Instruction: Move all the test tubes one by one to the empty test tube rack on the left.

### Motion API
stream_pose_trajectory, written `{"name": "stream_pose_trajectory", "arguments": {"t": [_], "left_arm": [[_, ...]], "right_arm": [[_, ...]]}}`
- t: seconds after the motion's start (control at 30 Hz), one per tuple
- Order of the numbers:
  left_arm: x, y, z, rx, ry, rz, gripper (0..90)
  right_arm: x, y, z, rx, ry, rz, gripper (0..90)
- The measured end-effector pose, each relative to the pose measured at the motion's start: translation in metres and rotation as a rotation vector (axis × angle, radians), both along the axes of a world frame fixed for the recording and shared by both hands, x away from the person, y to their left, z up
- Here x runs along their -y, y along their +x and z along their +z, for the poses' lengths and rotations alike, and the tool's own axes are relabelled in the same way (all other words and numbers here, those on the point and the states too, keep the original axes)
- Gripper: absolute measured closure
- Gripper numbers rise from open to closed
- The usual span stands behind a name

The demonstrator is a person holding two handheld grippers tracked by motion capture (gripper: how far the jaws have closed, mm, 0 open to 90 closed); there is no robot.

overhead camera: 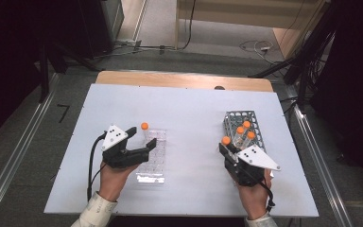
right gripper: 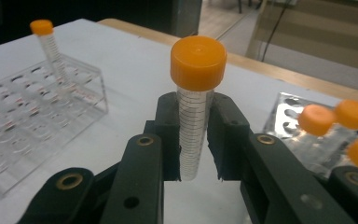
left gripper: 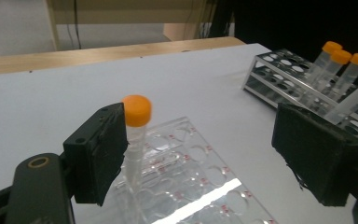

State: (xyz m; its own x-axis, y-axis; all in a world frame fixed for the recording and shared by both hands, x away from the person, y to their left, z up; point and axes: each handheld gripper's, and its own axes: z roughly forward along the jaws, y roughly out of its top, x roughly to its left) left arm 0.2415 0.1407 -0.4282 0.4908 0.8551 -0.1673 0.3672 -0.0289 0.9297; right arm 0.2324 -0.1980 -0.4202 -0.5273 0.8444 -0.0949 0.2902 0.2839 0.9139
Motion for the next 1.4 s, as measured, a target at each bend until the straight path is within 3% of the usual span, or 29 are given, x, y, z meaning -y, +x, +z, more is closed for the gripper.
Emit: {"name": "stream_pose_trajectory", "arguments": {"t": [0.27, 0.67, 0.87, 1.4], "left_arm": [[0.027, -0.011, 0.0, 0.014, 0.026, -0.085, 18.3], [0.049, -0.021, -0.001, 0.021, 0.055, -0.15, 18.5], [0.057, -0.024, -0.002, 0.022, 0.06, -0.169, 18.5], [0.069, -0.028, -0.004, 0.021, 0.063, -0.206, 24.4]], "right_arm": [[-0.023, -0.006, -0.01, -0.011, -0.036, 0.077, 72.6], [-0.049, -0.008, -0.026, -0.053, -0.054, 0.154, 72.6], [-0.055, -0.009, -0.03, -0.081, -0.041, 0.187, 72.6], [-0.064, -0.013, -0.033, -0.096, -0.045, 0.245, 72.6]]}}
